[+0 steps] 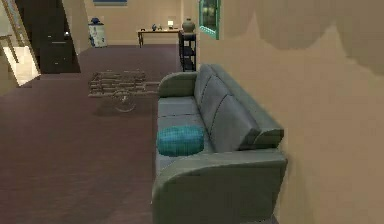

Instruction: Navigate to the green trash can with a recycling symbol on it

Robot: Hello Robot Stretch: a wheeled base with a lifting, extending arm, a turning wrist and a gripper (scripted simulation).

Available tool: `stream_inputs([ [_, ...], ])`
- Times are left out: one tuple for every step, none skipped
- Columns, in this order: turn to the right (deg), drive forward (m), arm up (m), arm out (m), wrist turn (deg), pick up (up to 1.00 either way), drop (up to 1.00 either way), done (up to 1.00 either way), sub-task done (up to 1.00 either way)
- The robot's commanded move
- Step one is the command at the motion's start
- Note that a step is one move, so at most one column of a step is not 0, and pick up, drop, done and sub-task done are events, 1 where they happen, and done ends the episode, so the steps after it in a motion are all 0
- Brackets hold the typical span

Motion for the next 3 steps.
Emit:
stream_inputs([
  [-45.0, 0.00, 0.00, 0.00, 0.0, 0.00, 0.00, 0.00, 0.00],
  [-3.0, 0.00, 0.00, 0.00, 0.0, 0.00, 0.00, 0.00, 0.00],
  [45.0, 0.00, 0.00, 0.00, 0.0, 0.00, 0.00, 0.00, 0.00],
])
